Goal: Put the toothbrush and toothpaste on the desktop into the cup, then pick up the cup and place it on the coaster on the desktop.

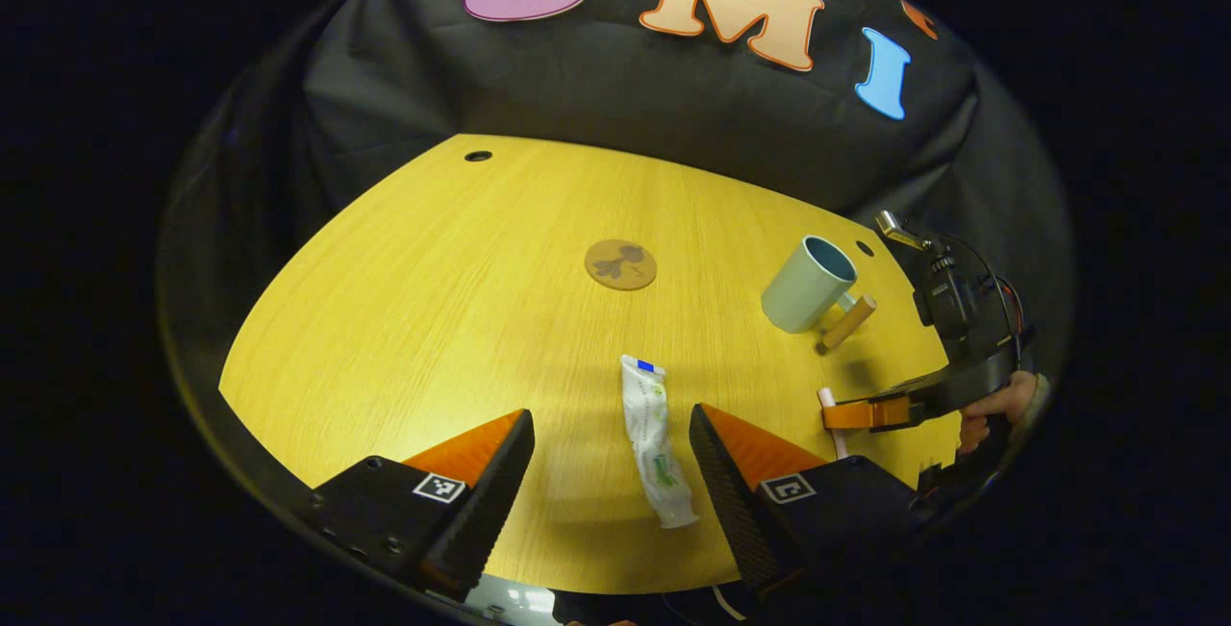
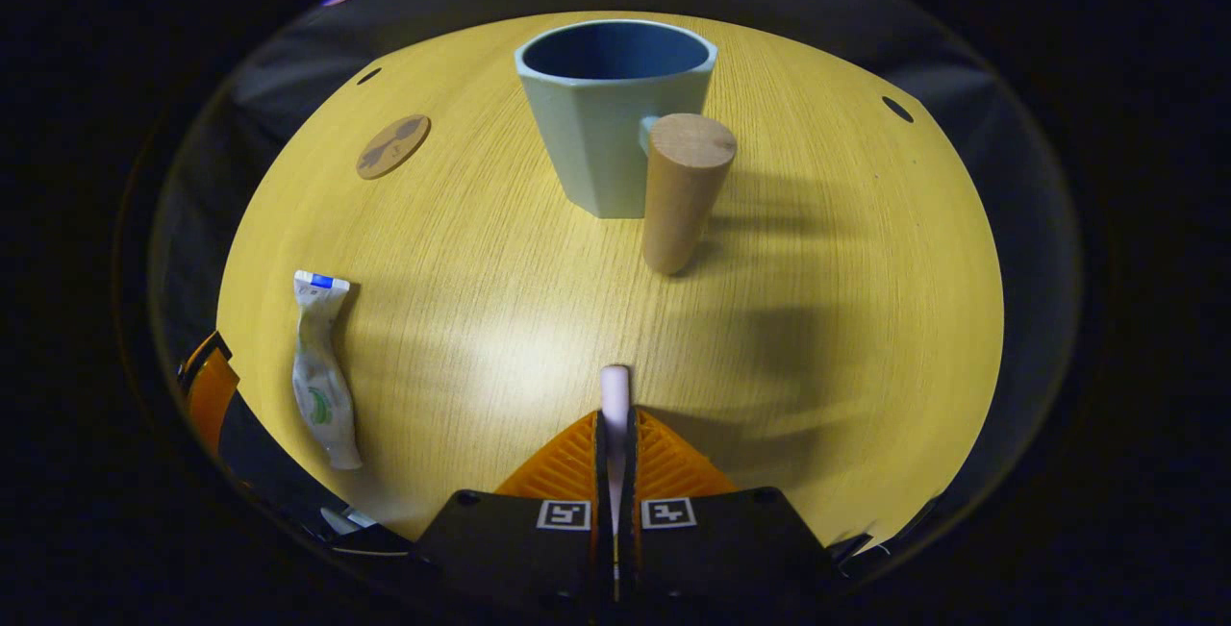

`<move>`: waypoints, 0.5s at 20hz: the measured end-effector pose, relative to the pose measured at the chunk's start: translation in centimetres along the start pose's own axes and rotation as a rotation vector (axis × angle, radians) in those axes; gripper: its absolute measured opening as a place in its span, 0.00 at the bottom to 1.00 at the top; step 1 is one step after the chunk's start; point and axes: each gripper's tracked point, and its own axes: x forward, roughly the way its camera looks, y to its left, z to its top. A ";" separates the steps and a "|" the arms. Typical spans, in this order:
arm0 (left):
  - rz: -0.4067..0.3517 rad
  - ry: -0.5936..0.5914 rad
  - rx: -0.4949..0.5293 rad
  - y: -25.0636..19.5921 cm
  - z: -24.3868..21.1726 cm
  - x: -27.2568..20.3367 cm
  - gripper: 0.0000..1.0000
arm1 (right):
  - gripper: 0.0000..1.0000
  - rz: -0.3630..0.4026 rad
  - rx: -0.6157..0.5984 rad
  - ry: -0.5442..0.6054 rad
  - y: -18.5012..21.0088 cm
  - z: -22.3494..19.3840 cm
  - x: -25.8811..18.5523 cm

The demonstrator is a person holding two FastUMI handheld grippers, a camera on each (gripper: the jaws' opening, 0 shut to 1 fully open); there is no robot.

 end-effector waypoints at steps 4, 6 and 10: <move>-0.018 0.094 0.013 -1.5 -0.5 1.9 0.94 | 0.04 -0.002 0.001 -0.010 -0.2 -0.1 -0.1; -0.019 0.133 0.011 -2.0 -0.9 3.1 0.94 | 0.04 0.001 0.026 -0.036 -0.7 0.4 -0.7; 0.022 0.239 0.012 -2.0 -1.4 4.7 0.93 | 0.04 0.013 0.082 -0.069 -2.0 0.3 -2.4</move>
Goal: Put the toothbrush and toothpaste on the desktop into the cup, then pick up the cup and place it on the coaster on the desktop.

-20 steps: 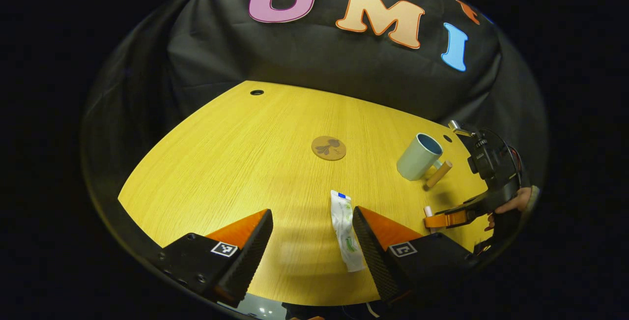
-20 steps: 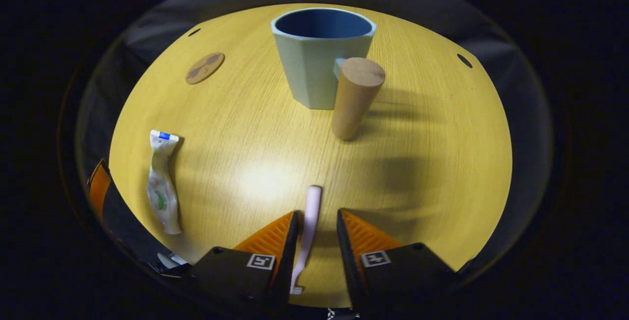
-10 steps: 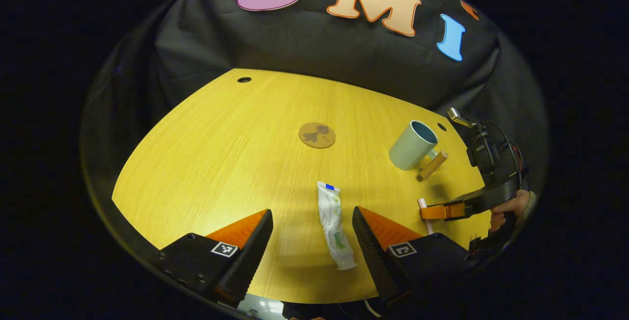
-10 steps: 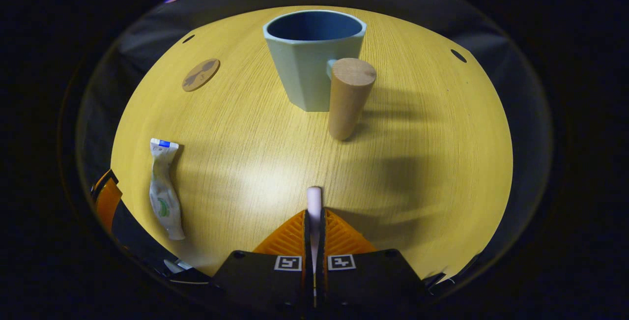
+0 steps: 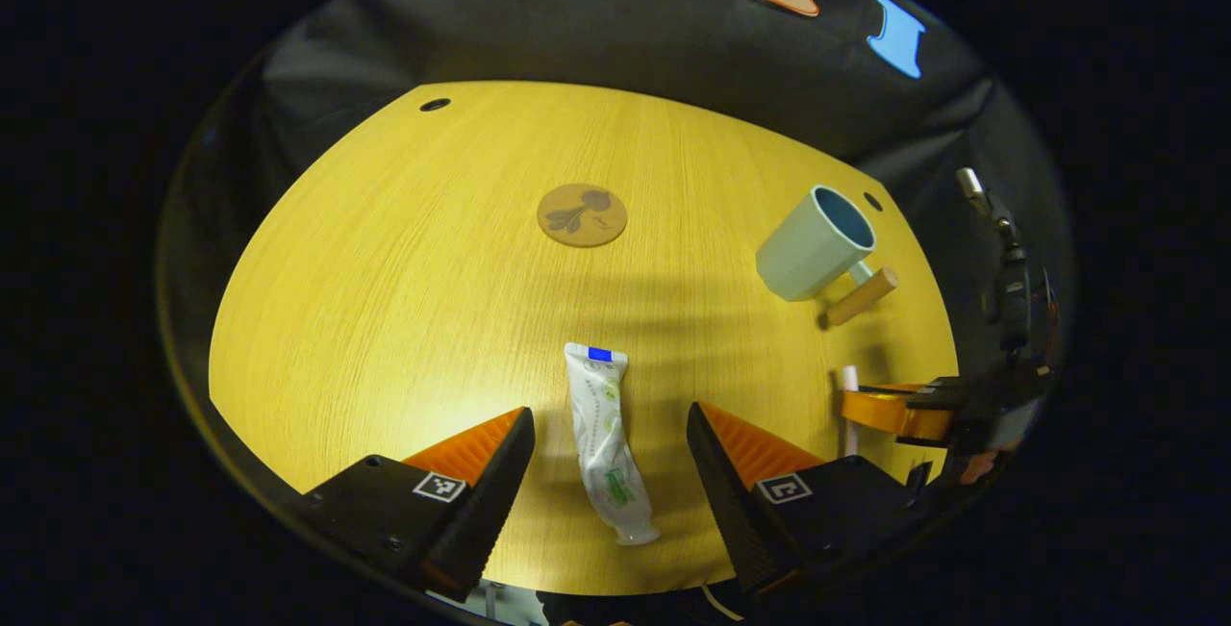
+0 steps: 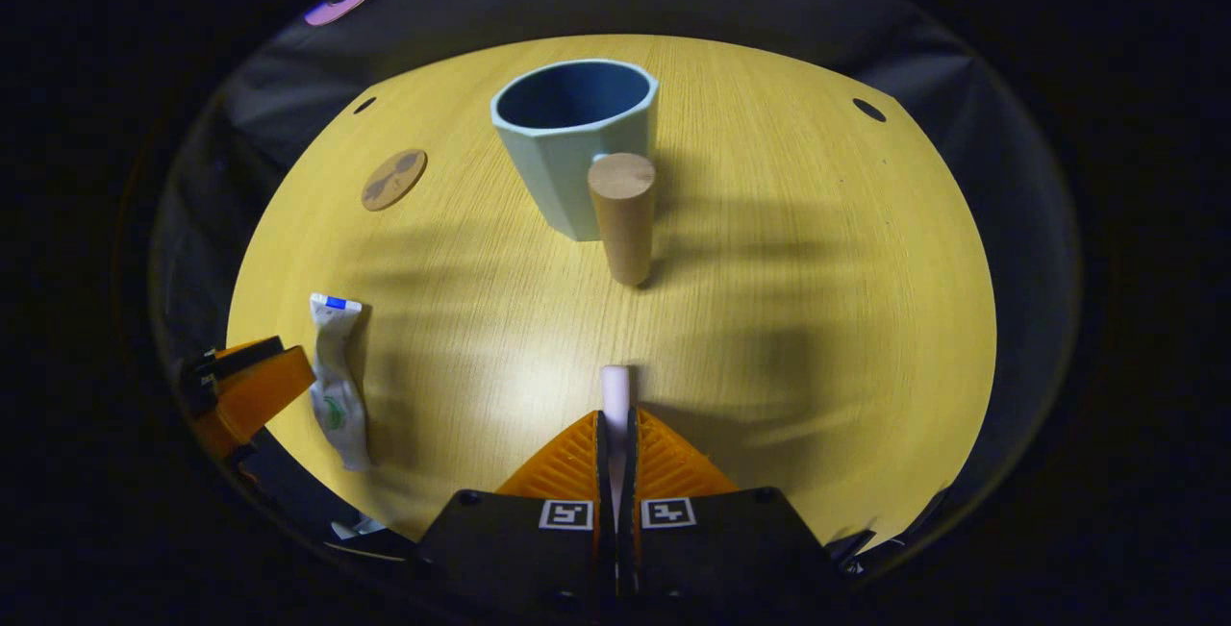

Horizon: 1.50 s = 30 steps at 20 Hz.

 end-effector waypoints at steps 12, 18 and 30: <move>0.062 0.209 -0.001 0.4 -1.8 4.0 0.48 | 0.04 -0.072 0.129 -0.032 -6.7 -1.3 -2.2; 0.079 0.242 0.016 1.3 -2.0 3.9 0.30 | 0.04 -0.072 0.131 -0.044 -6.9 -1.2 -2.5; -0.149 0.053 -0.062 -0.5 2.1 2.6 0.08 | 0.04 -0.030 0.187 -0.242 -6.6 2.9 -4.4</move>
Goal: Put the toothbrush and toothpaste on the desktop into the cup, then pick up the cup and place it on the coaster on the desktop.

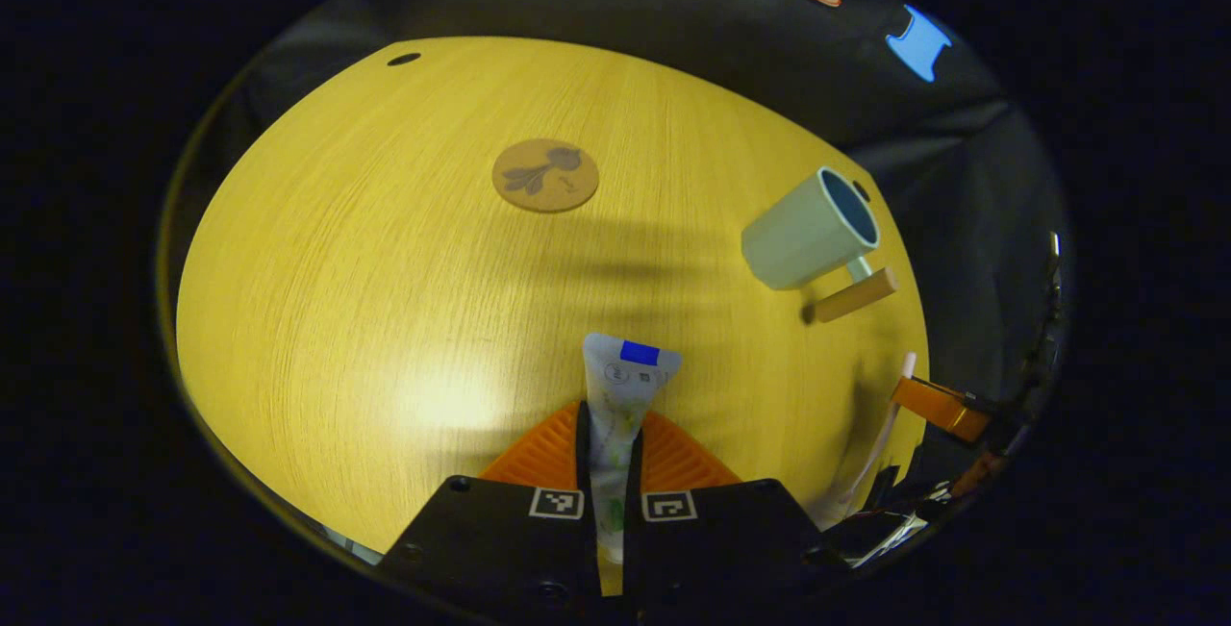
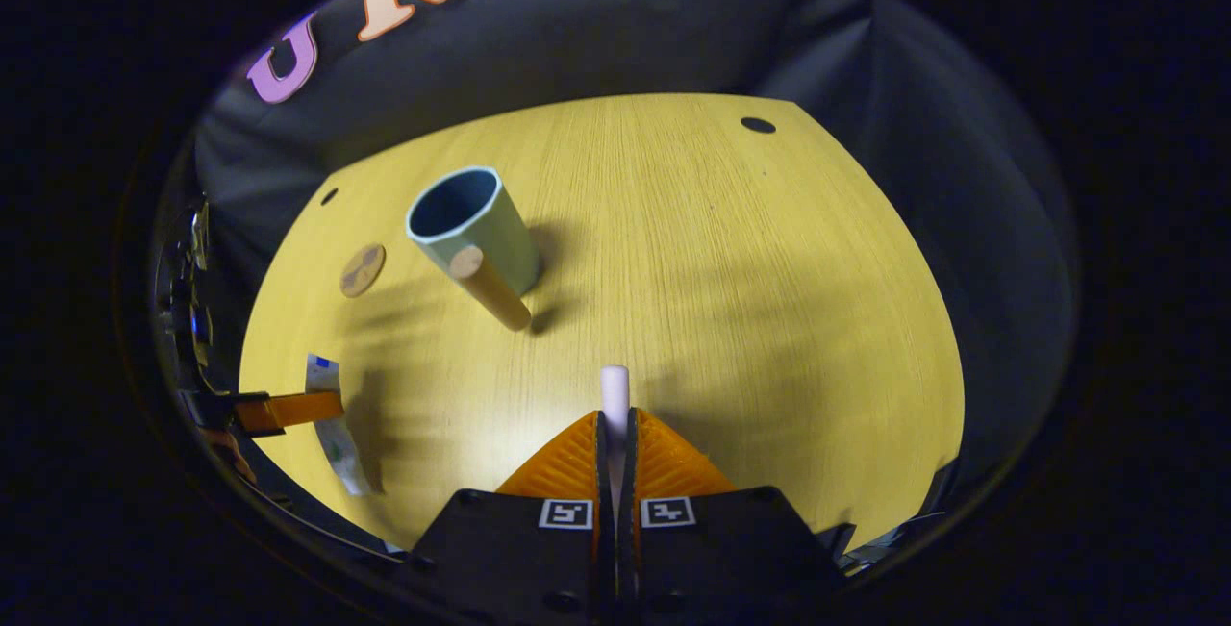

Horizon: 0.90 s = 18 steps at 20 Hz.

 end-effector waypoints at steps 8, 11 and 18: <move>-0.118 -0.258 0.050 -4.9 6.2 -3.8 0.07 | 0.04 0.192 0.029 -0.371 4.6 10.8 -4.1; -0.145 -0.341 0.072 -6.2 8.1 -4.6 0.07 | 0.04 0.285 0.045 -0.452 6.8 14.2 -5.3; -0.205 -0.559 0.084 -8.6 13.9 -5.5 0.07 | 0.04 0.493 0.157 -0.652 11.0 22.3 -6.2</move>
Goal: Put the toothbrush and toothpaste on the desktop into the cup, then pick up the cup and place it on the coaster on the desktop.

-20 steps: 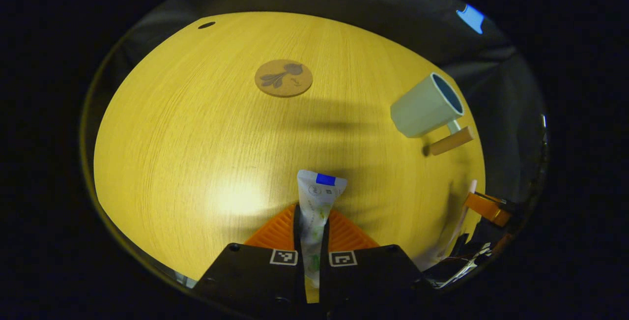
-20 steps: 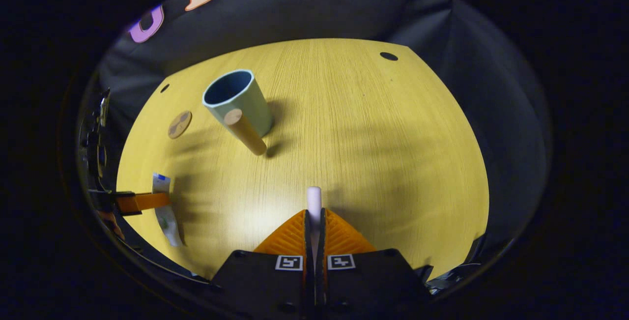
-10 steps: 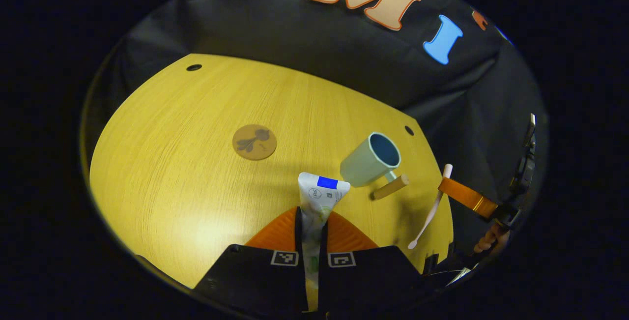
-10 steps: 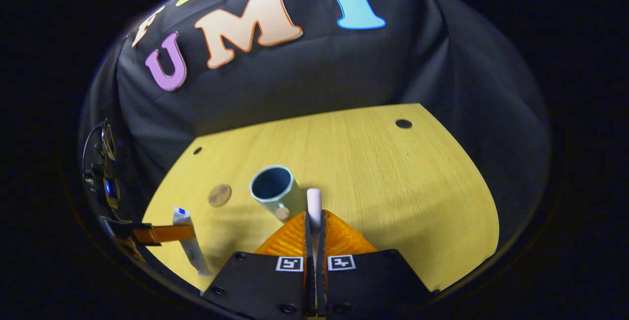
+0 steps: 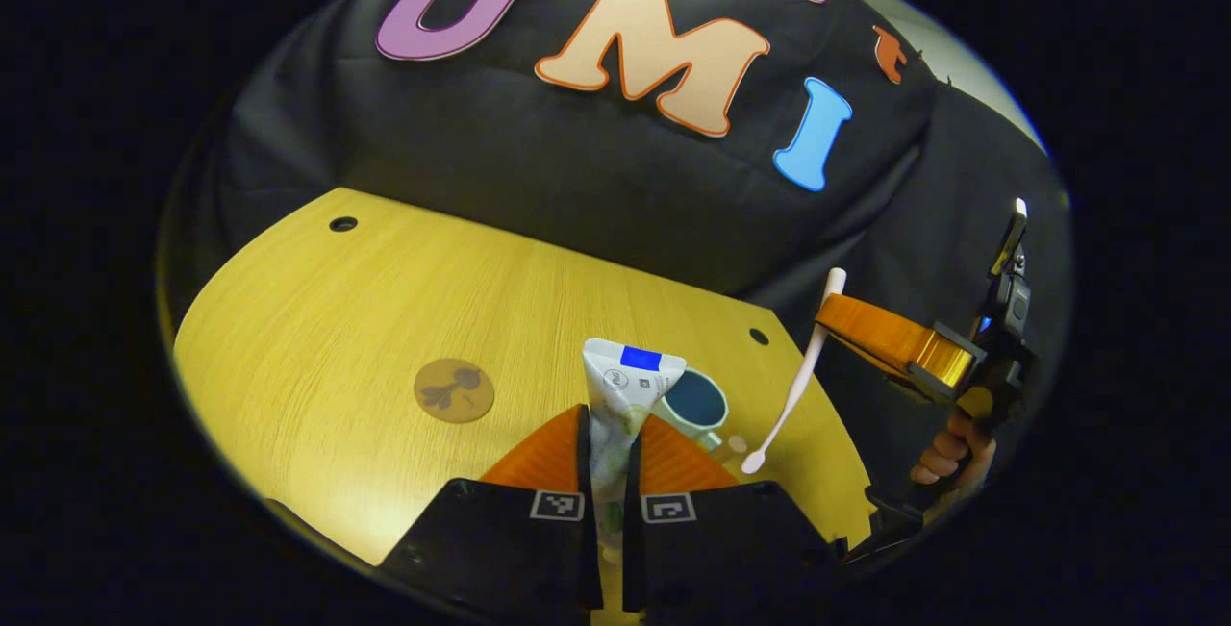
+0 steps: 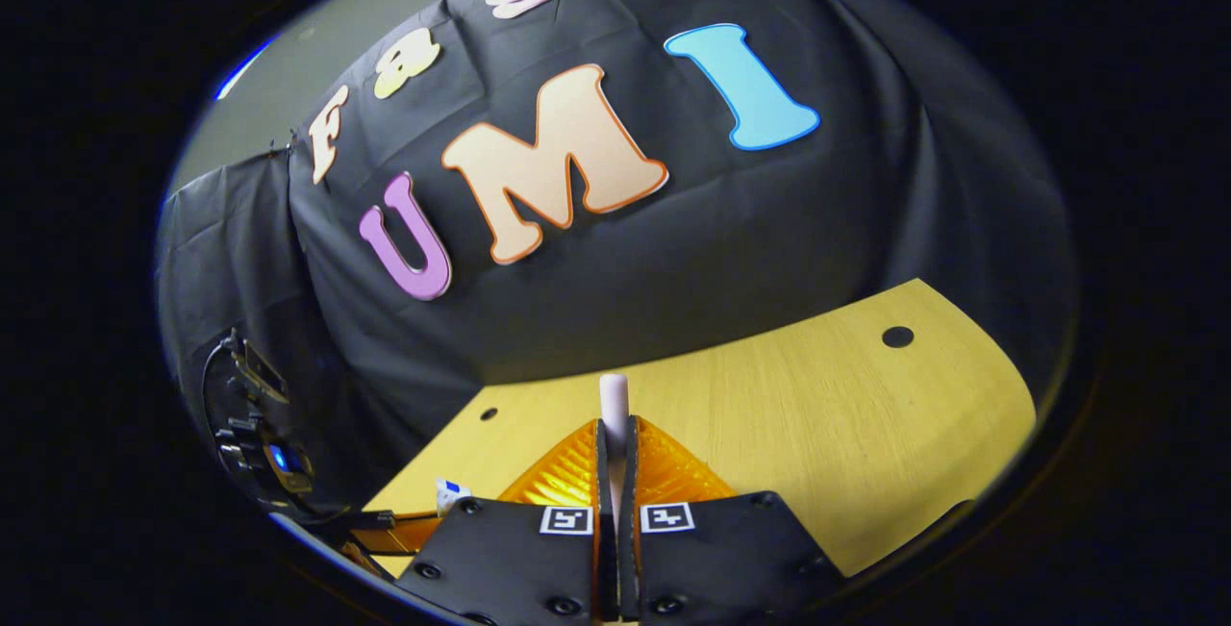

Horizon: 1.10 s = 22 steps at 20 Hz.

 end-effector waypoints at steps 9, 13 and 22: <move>-0.175 -0.290 0.133 -4.1 6.9 4.7 0.07 | 0.05 -0.029 -0.263 -0.096 -2.5 -4.0 5.3; -0.220 -0.328 0.137 -5.1 6.8 5.7 0.07 | 0.13 -0.046 -0.253 -0.061 -3.3 -5.1 4.5; -0.296 -0.356 0.151 -8.1 5.2 7.9 0.07 | 0.97 -0.228 -0.289 -0.167 -9.1 -0.7 -3.0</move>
